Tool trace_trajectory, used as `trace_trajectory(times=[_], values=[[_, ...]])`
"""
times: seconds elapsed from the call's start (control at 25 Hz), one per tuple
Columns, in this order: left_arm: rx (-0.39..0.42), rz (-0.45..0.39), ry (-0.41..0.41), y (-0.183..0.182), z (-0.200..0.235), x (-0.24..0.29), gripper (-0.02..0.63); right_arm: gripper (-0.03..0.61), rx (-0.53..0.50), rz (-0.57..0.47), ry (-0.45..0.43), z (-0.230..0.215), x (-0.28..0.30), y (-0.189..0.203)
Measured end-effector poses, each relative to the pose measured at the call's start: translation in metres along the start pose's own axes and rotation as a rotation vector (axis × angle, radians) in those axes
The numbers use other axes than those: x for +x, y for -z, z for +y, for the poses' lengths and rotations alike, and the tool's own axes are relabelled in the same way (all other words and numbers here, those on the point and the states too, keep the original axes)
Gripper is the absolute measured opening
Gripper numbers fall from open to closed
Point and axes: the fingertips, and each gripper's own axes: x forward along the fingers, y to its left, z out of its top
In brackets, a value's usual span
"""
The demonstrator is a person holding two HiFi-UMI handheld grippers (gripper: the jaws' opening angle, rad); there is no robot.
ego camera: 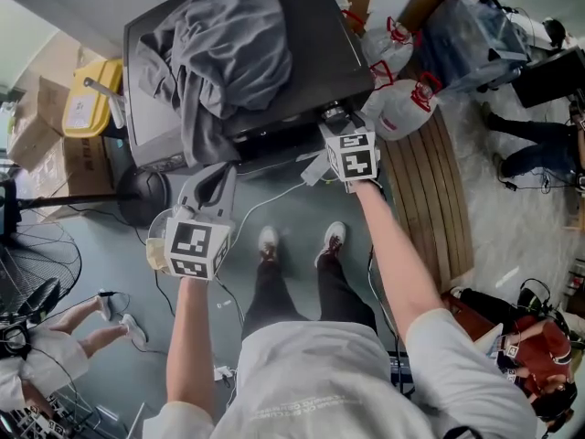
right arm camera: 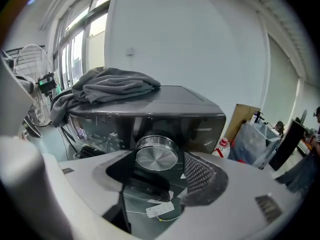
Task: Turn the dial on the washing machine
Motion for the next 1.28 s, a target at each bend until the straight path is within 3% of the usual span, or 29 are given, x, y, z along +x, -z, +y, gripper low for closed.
trace_trajectory(times=[0.12,0.32,0.36,0.48,0.56,0.92,1.28], values=[[0.0,-0.028,0.008,-0.013,0.003,0.002,0.012,0.296,-0.008,0.006,-0.018,-0.008,-0.02,-0.008],[0.054,-0.109,0.011,-0.061,0.009,0.004,0.012,0.293,-0.129,-0.036,-0.134,-0.014,-0.077,-0.047],[0.065,-0.125,0.008,-0.071,0.01,0.002,0.012,0.265,-0.146,-0.058,-0.127,-0.018,-0.091,-0.057],[0.106,-0.181,0.0,-0.105,0.012,-0.003,0.012,0.07,-0.147,-0.168,-0.039,-0.038,-0.134,-0.099],[0.137,-0.214,-0.001,-0.126,0.013,-0.007,0.012,0.038,-0.135,-0.241,0.005,-0.048,-0.163,-0.126],[0.245,-0.334,-0.027,-0.209,0.02,-0.033,0.012,0.015,-0.184,-0.451,0.06,-0.047,-0.267,-0.216],[0.303,-0.434,-0.047,-0.264,0.025,-0.066,0.012,0.015,-0.284,-0.583,0.042,-0.016,-0.331,-0.265]])
